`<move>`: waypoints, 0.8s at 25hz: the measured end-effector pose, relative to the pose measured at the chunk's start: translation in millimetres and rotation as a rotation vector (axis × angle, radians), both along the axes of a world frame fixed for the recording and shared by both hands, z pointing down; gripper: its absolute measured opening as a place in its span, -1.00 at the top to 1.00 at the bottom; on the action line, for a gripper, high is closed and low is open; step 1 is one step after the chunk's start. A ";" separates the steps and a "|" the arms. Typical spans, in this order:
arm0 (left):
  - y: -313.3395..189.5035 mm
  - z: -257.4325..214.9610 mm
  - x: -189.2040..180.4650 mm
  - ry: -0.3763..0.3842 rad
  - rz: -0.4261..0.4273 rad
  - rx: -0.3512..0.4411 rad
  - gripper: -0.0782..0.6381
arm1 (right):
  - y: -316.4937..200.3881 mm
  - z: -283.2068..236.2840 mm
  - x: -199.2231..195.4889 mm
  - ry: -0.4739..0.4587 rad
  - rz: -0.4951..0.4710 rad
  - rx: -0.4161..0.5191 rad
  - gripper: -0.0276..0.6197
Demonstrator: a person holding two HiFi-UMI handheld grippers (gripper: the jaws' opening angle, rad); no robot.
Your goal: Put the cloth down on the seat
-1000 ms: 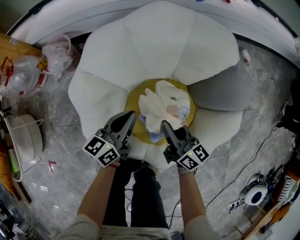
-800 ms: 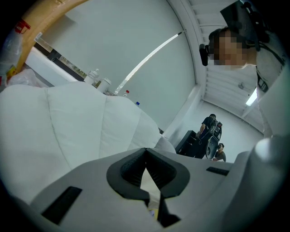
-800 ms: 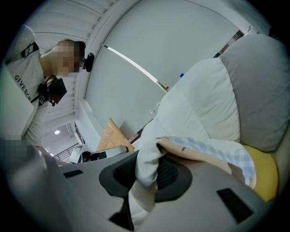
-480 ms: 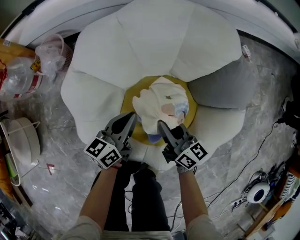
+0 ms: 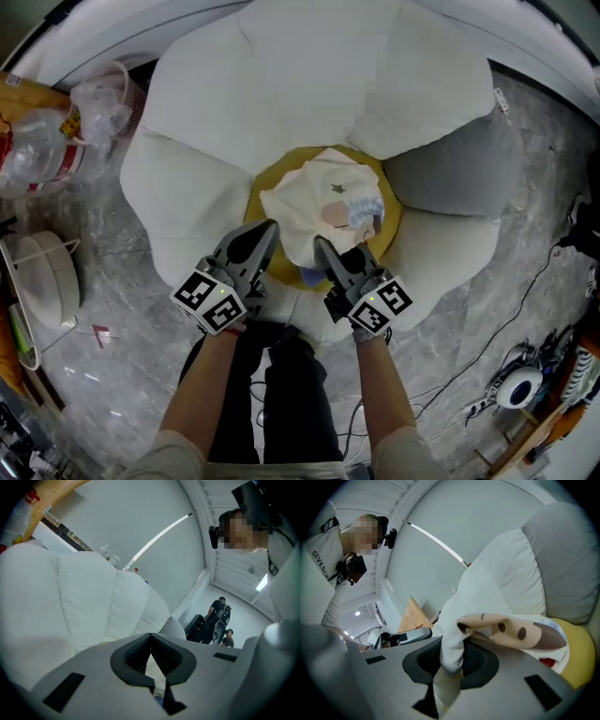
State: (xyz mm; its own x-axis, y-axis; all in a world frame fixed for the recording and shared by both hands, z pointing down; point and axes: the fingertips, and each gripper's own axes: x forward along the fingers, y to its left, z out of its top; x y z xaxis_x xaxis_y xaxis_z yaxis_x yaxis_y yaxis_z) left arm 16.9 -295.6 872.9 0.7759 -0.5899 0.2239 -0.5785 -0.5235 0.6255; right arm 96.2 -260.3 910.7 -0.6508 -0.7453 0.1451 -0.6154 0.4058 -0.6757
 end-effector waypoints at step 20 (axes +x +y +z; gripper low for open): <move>-2.8 -1.2 2.2 0.006 0.018 0.033 0.74 | 7.0 33.9 -0.6 0.022 0.021 -0.056 0.62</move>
State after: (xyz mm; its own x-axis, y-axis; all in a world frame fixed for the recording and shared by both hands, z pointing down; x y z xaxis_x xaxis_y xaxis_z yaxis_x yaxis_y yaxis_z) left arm 19.1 -298.4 871.7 0.7875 -0.5830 0.2000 -0.5654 -0.5542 0.6109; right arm 95.6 -253.4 944.6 -0.6316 -0.7490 0.2005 -0.6379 0.3550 -0.6834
